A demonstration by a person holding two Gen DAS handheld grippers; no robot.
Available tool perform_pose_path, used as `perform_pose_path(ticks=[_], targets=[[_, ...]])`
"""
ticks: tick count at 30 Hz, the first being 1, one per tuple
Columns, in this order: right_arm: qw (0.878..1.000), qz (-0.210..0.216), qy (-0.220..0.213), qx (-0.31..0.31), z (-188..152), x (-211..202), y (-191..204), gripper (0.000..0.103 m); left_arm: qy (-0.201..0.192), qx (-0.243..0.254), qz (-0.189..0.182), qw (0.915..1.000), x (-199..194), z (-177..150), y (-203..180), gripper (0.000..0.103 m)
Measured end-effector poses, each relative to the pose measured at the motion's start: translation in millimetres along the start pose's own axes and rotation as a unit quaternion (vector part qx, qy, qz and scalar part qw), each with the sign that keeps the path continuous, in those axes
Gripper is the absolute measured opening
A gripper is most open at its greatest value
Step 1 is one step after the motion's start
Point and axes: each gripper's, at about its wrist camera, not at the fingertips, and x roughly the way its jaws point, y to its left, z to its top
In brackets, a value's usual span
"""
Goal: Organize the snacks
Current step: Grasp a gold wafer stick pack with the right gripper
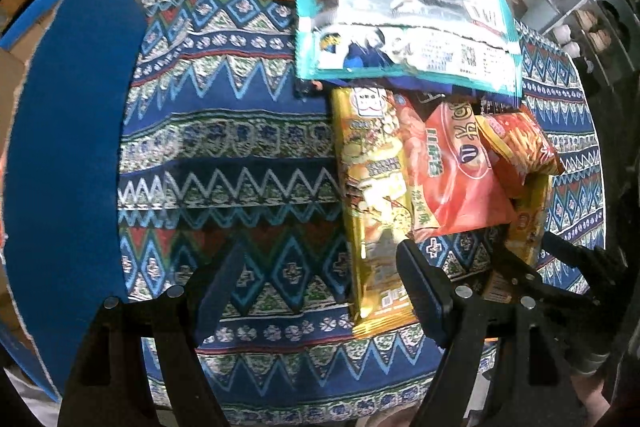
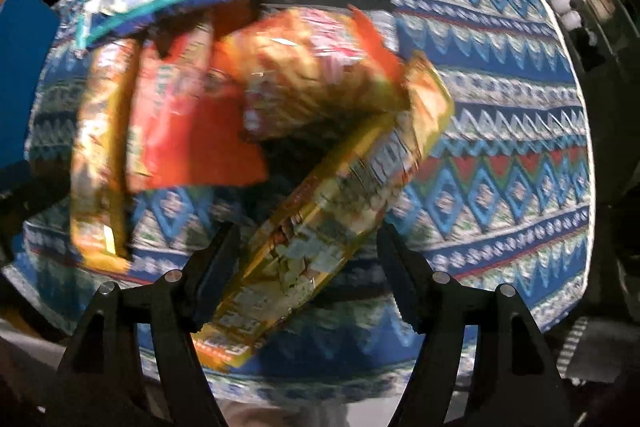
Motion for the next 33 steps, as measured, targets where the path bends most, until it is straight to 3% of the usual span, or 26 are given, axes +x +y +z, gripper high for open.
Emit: perform_pose_path(ticks=[7,11,14,17,19,20,27,33], targets=[[0.998,0.013,0.006,0.057,-19,3,-57,0.070,0.011,0.007,0.005,0.9999,17,5,-19,0.080],[0.997,0.030,0.008,0.064,-22,13,-66,0.071,0.018,0.012,0.007,0.9997,31,8,-33,0.082],[0.999,0.020,-0.001,0.045,-21,13,-59,0.045,0.021,0.021,0.006,0.9996,40,9,-35,0.082],[0.999,0.014,0.000,0.041,-22,11,-61,0.038,0.009,0.031,-0.003,0.9995,41,5,-35,0.074],[0.999,0.012,0.003,0.045,-24,11,-67,0.035,0.007,0.034,-0.016,0.9993,40,-1,-31,0.055],[0.999,0.011,0.003,0.047,-26,8,-74,0.034,0.012,0.032,-0.027,0.9990,41,-4,-29,0.040],[0.998,0.013,0.009,0.064,-32,3,-117,0.033,0.021,0.023,-0.041,0.9987,36,-22,-6,0.036],[0.998,0.012,0.011,0.068,-26,-3,-115,0.035,0.035,0.041,-0.035,0.9979,25,-60,-2,0.038]])
